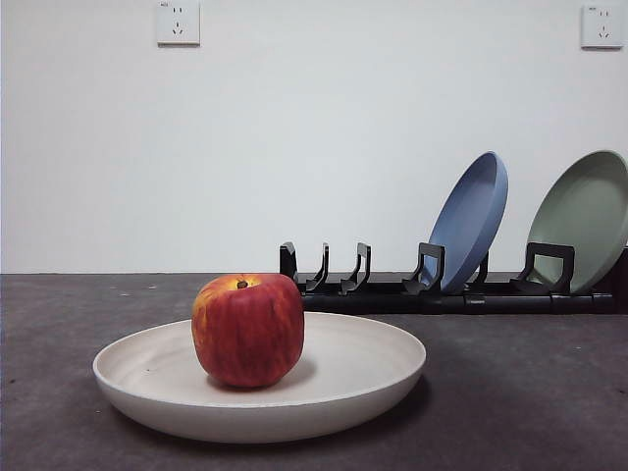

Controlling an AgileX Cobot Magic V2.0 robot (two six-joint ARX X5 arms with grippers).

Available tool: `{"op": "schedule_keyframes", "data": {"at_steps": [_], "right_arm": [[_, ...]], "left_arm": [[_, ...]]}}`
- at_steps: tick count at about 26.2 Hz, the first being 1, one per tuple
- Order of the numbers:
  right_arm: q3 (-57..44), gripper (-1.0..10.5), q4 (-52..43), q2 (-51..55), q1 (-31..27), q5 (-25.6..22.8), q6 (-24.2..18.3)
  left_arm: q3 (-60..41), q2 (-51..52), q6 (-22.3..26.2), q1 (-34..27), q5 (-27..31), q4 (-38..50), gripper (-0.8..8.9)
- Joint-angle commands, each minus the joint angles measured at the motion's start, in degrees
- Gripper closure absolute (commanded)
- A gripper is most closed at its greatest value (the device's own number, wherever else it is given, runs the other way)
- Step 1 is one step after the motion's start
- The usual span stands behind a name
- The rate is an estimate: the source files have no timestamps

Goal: Take the yellow plate from the plate rack,put the plate on the table,take the apple from the table,put the apple in the plate

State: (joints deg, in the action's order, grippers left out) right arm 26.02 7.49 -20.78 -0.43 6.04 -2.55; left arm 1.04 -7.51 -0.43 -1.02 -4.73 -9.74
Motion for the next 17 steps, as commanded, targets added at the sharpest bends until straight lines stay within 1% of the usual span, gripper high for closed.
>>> {"op": "schedule_keyframes", "data": {"at_steps": [1,3,7,8,9,11,17], "right_arm": [[-11.65,9.5,-5.01,6.80,-2.27,-0.79,0.83],[-17.29,9.5,-4.85,11.08,-2.45,-3.61,0.81],[-24.33,9.5,-3.78,17.70,-0.48,-4.13,0.87],[-25.29,9.5,-2.27,19.12,0.00,-4.11,0.87],[-25.20,9.5,0.74,20.20,0.28,-4.15,0.52],[-25.18,9.5,3.32,20.33,0.44,-4.15,0.81],[-25.18,9.5,3.15,20.33,0.44,-5.66,0.85]], "left_arm": [[-0.59,-0.31,0.66,-0.20,-0.17,0.42,8.16],[-0.59,-0.57,0.66,-0.20,-0.20,0.42,8.16],[-0.59,-0.87,0.66,-0.20,-0.17,0.42,8.16],[-0.59,-0.87,0.66,-0.20,-0.20,0.42,8.16],[-0.59,-0.87,0.66,-0.20,-0.20,0.42,8.16],[-0.59,-0.87,0.66,-0.20,-0.17,0.42,8.16],[-0.59,-1.11,0.66,-0.20,-0.20,0.39,8.16]]}}
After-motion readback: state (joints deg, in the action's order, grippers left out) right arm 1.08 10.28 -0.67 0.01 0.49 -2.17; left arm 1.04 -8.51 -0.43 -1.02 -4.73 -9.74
